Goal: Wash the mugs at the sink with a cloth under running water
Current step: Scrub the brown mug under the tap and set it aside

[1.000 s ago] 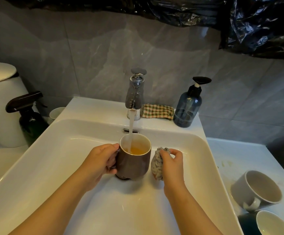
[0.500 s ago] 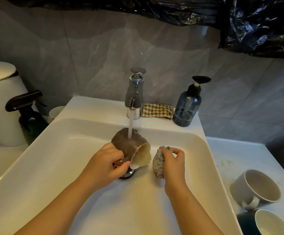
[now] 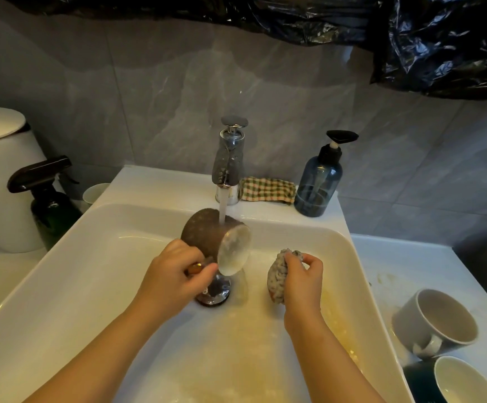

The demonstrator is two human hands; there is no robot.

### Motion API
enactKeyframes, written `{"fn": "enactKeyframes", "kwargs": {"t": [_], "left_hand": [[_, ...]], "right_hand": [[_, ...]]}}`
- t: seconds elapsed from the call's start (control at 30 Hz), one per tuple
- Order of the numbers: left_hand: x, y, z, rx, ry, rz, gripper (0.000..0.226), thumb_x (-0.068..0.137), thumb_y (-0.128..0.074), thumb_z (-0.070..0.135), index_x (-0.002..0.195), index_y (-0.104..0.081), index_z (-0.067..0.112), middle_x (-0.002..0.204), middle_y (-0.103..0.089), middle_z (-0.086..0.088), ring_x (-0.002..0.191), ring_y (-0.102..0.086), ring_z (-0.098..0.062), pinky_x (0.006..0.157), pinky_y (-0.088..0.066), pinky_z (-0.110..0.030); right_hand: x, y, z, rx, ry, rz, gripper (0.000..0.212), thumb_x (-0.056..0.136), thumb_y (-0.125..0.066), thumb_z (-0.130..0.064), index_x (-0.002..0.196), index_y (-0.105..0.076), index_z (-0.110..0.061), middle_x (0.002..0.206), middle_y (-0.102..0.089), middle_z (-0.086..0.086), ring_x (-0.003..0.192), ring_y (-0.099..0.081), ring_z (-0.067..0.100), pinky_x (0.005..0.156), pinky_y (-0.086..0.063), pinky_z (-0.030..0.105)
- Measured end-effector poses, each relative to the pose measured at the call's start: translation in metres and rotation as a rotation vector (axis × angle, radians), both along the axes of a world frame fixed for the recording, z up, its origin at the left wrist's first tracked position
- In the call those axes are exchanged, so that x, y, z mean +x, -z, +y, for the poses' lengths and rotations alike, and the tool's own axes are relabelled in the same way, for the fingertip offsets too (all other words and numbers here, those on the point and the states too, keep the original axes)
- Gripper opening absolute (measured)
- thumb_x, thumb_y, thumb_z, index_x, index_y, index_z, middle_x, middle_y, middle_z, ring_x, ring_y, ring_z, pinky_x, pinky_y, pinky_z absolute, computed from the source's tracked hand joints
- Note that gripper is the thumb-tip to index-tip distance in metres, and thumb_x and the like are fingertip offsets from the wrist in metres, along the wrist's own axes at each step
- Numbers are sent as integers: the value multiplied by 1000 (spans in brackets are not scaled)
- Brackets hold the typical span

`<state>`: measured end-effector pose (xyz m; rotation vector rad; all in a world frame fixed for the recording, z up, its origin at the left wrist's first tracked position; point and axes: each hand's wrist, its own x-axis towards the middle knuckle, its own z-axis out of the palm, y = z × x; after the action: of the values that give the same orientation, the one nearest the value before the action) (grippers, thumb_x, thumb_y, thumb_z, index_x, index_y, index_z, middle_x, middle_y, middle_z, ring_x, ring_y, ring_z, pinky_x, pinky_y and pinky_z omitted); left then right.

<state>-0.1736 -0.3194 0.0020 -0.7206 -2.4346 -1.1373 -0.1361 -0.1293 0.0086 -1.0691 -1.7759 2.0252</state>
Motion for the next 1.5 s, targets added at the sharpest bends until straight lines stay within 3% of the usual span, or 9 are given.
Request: {"fn": "enactKeyframes", "kwargs": {"t": [0.13, 0.3, 0.47, 0.57, 0.73, 1.03, 1.13, 1.27, 1.5], "left_hand": [[2, -11, 8, 721, -15, -722, 32, 94, -52, 19, 64, -52, 8, 52, -44, 3, 61, -42, -15, 63, -45, -27], [1, -16, 14, 1318, 53, -1261, 48, 95, -42, 41, 54, -42, 17, 43, -28, 5, 41, -31, -10, 44, -40, -23], [-5, -22, 18, 1510, -28, -1518, 47, 94, -46, 44, 56, -40, 16, 39, -30, 6, 33, -32, -10, 39, -37, -19], [-12, -29, 24, 1428, -83, -1622, 46, 92, -49, 41, 55, -41, 16, 36, -30, 7, 31, -31, -10, 44, -34, -15], [-14, -23, 31, 1240, -71, -1654, 40, 87, -55, 40, 56, -40, 19, 35, -27, 7, 30, -29, -9, 42, -28, -12], [-14, -29, 8, 881, -110, -1441, 42, 88, -56, 36, 55, -35, 20, 39, -19, 8, 32, -21, -8, 40, -17, -7], [-14, -32, 4, 699, -157, -1237, 38, 88, -56, 32, 59, -36, 20, 44, -19, 7, 41, -18, -10, 43, -11, -14], [-16, -33, 5, 594, -199, -1000, 34, 90, -56, 26, 62, -38, 18, 46, -25, 5, 45, -21, -12, 46, -14, -20], [-23, -26, -3, 498, -221, -779, 40, 89, -61, 25, 56, -42, 12, 43, -33, 8, 51, -31, -18, 47, -23, -27]], "right_hand": [[-2, 1, 1, 5, -2, -17, 22, 92, -56, -34, 105, -43, -22, 107, -55, 6, 100, -56, 25, 92, -49, 45], [-2, 2, 0, 19, -18, -11, 25, 94, -51, -35, 109, -41, -18, 108, -52, 5, 97, -53, 21, 78, -48, 33], [-3, -3, -3, 5, -74, 11, 17, 100, -40, -29, 113, -45, -19, 102, -53, 2, 87, -54, 14, 65, -45, 23], [-2, -1, -5, 49, -59, 27, 18, 101, -36, -28, 105, -53, -21, 98, -58, 4, 88, -59, 18, 58, -45, 23], [-5, 5, -1, 188, 60, 48, 18, 97, -44, -35, 98, -62, -33, 117, -53, 8, 101, -57, 24, 87, -53, 48], [2, -6, 2, 239, -12, 168, 28, 97, -48, -22, 121, -63, -19, 108, -59, -9, 100, -52, 7, 90, -39, 21], [0, -4, 0, 347, -41, 156, 22, 97, -49, -21, 109, -67, -22, 102, -61, -11, 99, -56, 8, 89, -43, 22], [-13, -10, -11, 411, -69, 181, 21, 94, -53, -28, 74, -60, -27, 82, -65, -5, 84, -63, 13, 69, -52, 26], [-39, -42, -41, 123, -222, 186, 22, 96, -47, -33, 83, -65, -33, 84, -66, -8, 84, -63, 12, 77, -57, 37]]}}
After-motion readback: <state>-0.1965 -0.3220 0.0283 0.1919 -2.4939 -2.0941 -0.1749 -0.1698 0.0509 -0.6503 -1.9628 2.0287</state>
